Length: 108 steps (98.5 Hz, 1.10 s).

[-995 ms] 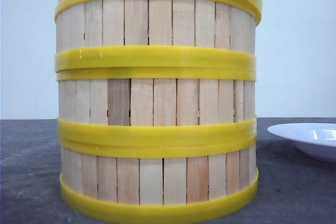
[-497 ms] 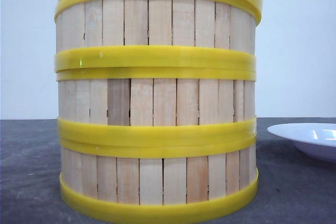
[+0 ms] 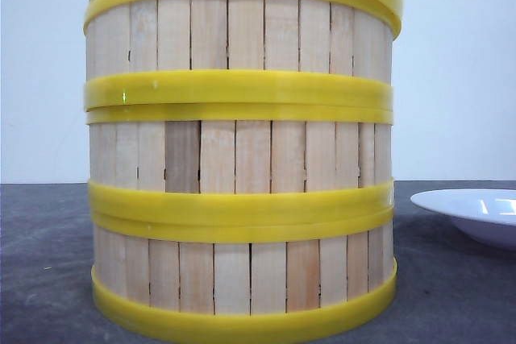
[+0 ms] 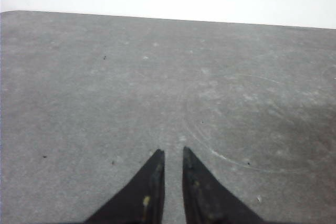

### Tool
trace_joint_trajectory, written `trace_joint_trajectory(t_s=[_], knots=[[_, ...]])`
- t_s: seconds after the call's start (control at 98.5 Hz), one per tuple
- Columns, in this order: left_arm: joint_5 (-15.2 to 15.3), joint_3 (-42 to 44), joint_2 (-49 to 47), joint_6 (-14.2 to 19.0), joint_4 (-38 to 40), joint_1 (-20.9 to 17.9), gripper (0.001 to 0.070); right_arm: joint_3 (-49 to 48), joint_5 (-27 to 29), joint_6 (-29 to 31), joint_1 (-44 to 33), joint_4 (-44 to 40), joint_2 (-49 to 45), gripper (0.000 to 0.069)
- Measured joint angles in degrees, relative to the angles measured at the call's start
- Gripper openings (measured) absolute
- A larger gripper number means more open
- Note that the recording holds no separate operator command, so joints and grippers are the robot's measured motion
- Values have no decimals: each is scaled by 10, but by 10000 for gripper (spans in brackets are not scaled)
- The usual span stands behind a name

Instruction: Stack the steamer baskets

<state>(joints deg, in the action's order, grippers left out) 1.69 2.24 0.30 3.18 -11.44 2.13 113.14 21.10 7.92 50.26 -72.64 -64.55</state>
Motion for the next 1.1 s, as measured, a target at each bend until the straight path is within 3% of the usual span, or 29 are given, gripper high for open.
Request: trace_joint_trajectory(t_s=[0.426, 0.629, 0.914, 1.096], knots=[[0, 0, 0, 0, 0, 0, 34, 0, 3, -17, -17, 33, -5, 9], [0, 0, 0, 0, 0, 0, 34, 0, 3, -82, -134, 148, -26, 9], [0, 0, 0, 0, 0, 0, 34, -91, -137, -94, -346, 314, -26, 9], [0, 0, 0, 0, 0, 0, 34, -217, -170, -95, -408, 398, -12, 9]])
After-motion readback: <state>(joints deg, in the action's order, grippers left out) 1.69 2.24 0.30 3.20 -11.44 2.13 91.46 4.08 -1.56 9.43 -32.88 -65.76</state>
